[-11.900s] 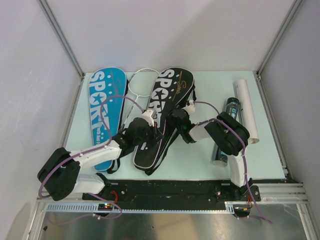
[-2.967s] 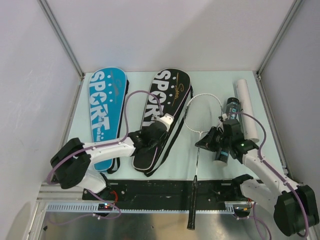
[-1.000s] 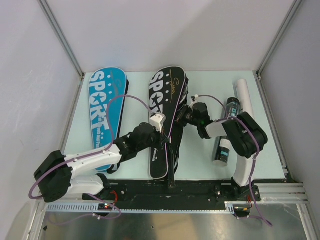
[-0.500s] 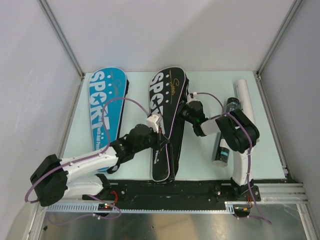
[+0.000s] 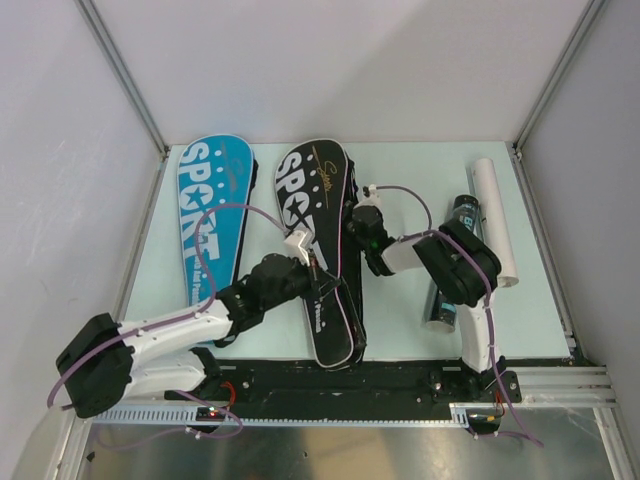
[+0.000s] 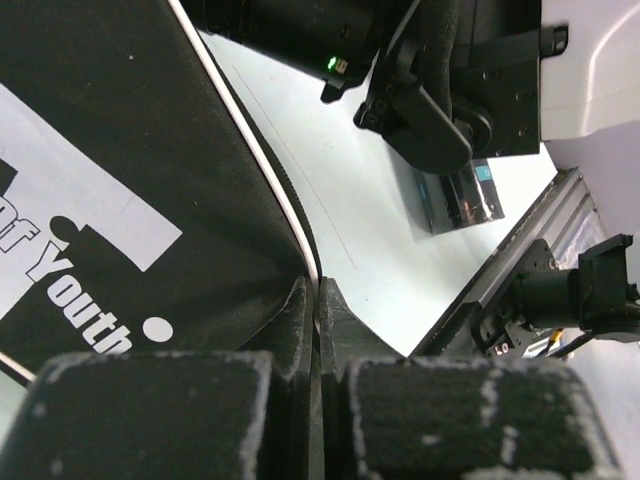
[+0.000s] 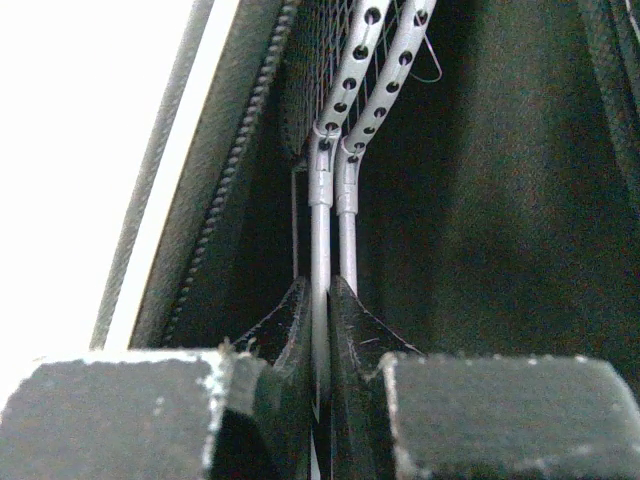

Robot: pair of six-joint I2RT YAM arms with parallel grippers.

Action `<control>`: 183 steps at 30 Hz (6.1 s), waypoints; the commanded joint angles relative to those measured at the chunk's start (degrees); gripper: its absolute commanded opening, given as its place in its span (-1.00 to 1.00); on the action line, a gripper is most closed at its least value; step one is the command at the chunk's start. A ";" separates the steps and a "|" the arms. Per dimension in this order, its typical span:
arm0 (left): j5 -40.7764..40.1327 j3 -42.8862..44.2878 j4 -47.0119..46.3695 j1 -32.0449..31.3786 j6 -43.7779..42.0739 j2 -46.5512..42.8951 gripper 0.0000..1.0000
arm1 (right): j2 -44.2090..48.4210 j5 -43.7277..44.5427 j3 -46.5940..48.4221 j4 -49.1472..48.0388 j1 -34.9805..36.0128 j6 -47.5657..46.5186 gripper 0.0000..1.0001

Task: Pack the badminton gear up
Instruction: Place the racket in the racket bag, then adjust the racket bag at the center of the board.

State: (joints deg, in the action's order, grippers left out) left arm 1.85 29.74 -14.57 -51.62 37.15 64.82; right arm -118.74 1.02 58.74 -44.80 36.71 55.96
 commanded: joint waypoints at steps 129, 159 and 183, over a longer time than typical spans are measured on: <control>-11.41 -5.60 2.89 4.71 5.18 11.04 -0.19 | 15.58 -5.64 -6.93 35.88 3.35 -6.68 0.19; -21.61 4.90 18.31 8.11 -4.75 -3.26 -0.09 | 22.46 -6.19 -5.58 35.34 3.68 -14.26 -1.00; -17.52 29.97 33.88 41.78 1.25 -7.44 0.25 | 29.38 16.56 16.58 48.78 15.56 -90.79 -1.00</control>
State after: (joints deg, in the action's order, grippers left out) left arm -16.69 56.40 17.69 -14.04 35.16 56.12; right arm -89.10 12.16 71.83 14.94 47.99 -15.62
